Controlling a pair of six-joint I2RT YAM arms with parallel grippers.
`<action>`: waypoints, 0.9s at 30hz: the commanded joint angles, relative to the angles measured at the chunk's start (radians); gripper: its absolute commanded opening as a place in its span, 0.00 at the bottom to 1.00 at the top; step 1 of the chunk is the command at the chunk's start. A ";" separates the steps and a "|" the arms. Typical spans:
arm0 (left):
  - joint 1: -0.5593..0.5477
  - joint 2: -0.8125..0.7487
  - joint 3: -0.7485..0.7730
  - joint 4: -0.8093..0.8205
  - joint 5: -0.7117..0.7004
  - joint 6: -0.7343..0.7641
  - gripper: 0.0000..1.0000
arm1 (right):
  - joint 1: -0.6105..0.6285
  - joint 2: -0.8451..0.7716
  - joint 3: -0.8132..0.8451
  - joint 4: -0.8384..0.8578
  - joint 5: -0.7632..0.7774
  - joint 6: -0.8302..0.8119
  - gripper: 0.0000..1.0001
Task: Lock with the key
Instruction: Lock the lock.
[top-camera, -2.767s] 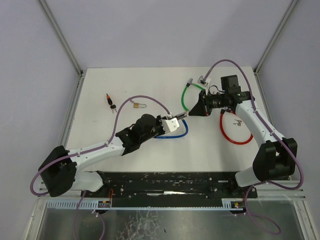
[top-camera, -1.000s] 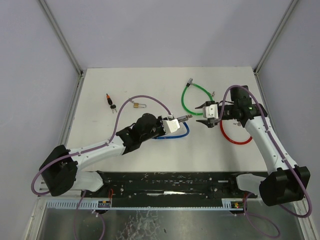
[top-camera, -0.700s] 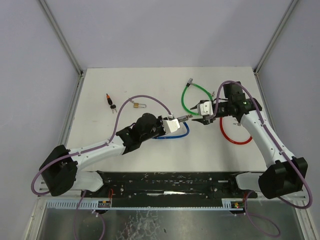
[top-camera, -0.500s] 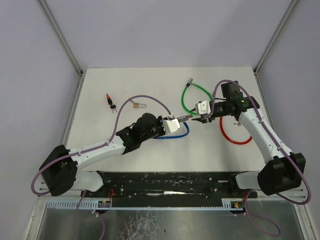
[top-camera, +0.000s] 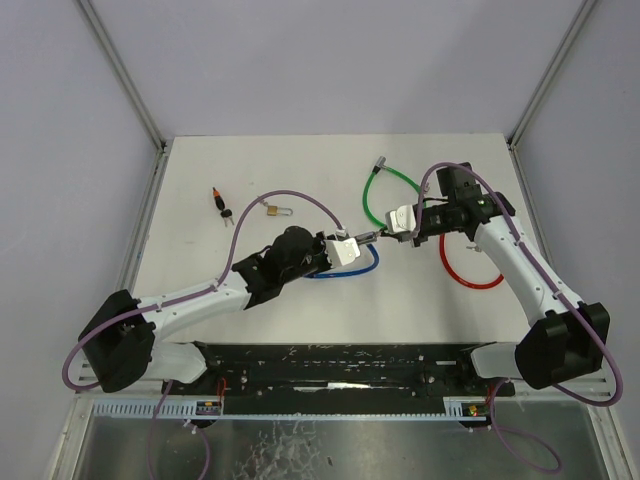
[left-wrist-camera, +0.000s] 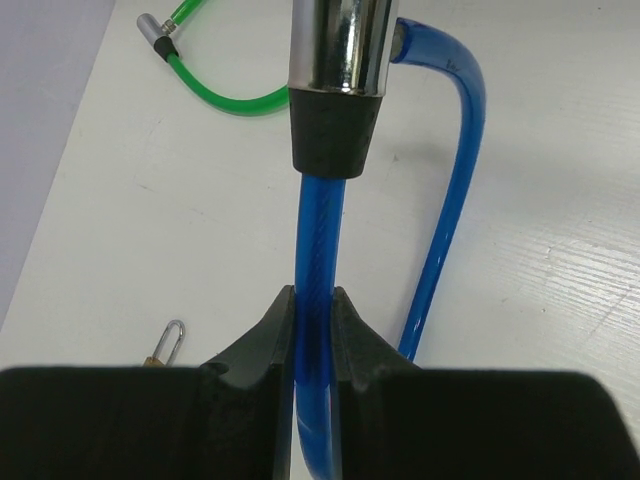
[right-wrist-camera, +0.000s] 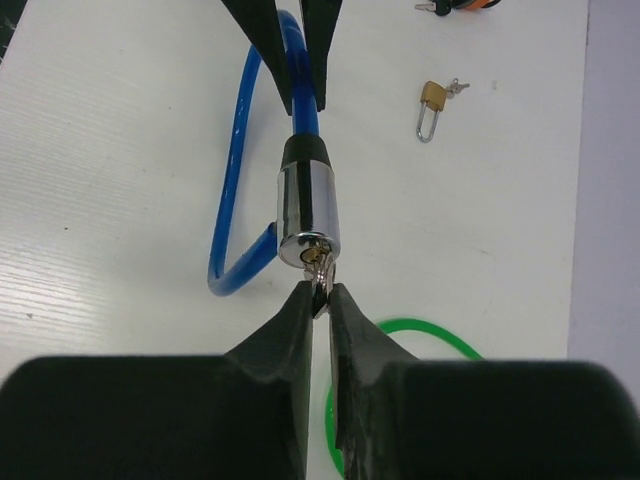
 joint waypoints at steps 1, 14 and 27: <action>0.007 0.021 0.019 -0.041 0.038 -0.021 0.00 | 0.013 -0.025 0.026 -0.017 0.014 -0.056 0.09; 0.177 0.052 0.064 -0.044 0.413 -0.052 0.00 | 0.014 -0.003 0.018 -0.037 0.046 -0.336 0.00; 0.325 0.295 0.259 -0.244 0.683 -0.013 0.00 | 0.007 0.060 0.120 0.061 0.158 -0.153 0.00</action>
